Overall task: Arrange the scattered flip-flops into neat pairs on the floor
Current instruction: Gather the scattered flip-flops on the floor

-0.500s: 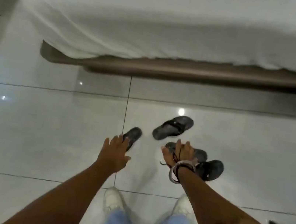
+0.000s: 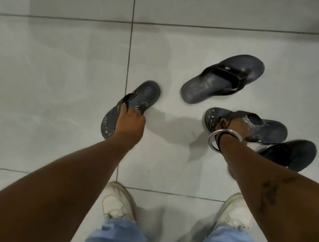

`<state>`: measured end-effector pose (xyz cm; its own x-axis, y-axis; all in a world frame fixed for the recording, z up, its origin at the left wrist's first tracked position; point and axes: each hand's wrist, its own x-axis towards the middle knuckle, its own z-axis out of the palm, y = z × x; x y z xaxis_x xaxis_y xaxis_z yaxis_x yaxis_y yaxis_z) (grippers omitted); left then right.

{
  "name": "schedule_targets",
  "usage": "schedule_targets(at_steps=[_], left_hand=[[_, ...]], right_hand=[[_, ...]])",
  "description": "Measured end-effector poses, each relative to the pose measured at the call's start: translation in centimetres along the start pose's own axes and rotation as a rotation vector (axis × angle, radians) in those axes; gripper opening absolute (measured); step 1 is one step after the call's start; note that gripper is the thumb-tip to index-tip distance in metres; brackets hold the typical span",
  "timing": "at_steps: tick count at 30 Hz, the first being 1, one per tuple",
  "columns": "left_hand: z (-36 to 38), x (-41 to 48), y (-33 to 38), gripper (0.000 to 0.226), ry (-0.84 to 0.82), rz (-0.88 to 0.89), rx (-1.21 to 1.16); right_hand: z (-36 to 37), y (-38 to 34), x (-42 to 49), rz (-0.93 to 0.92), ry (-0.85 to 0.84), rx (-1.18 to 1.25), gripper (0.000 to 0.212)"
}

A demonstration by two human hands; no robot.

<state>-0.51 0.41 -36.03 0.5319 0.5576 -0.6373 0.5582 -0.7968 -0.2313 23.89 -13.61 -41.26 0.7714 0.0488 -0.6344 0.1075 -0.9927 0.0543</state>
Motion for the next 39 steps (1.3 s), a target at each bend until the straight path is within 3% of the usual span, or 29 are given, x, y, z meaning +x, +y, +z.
schedule_targets(at_steps=[3,5,7,13,17,20,24,31,35,39], left_hand=[[0.8,1.0,-0.6,0.023,-0.005,-0.049,0.040],[1.0,1.3,-0.9,0.019,-0.016,-0.064,0.014],[0.8,1.2,-1.1,0.013,-0.007,-0.101,-0.042],[-0.5,0.8,-2.1,0.011,-0.005,-0.242,-0.321],[0.1,1.2,-2.9,0.015,-0.031,-0.289,-0.452],[1.0,1.3,-3.0,0.016,-0.008,-0.311,-0.532],[1.8,1.6,-2.7,0.015,-0.012,-0.322,-0.552],[2.7,1.3,-1.9,0.014,-0.105,-0.287,-0.597],[1.5,0.0,-1.2,0.016,0.109,-0.379,-0.571],[-0.8,-0.8,1.6,0.034,0.223,-0.263,-0.520]], right_hand=[[0.2,-0.1,0.5,0.058,0.118,0.172,0.047],[0.3,0.7,0.6,0.001,0.069,0.194,0.039],[0.2,1.5,-0.3,-0.153,-0.013,0.105,0.034],[0.2,2.5,-9.1,-0.722,0.051,-0.401,0.021],[1.6,-0.4,-11.7,-1.061,-0.049,-0.570,0.028],[3.3,-4.3,-11.9,-1.217,-0.064,-0.683,0.031],[5.0,-8.3,-11.0,-1.211,-0.058,-0.743,0.041],[5.5,-9.3,-11.3,-1.203,-0.084,-0.715,0.036],[4.1,-7.9,-10.6,-1.184,-0.039,-0.655,0.033],[0.4,-5.5,-8.0,-1.114,0.042,-0.646,0.039]])
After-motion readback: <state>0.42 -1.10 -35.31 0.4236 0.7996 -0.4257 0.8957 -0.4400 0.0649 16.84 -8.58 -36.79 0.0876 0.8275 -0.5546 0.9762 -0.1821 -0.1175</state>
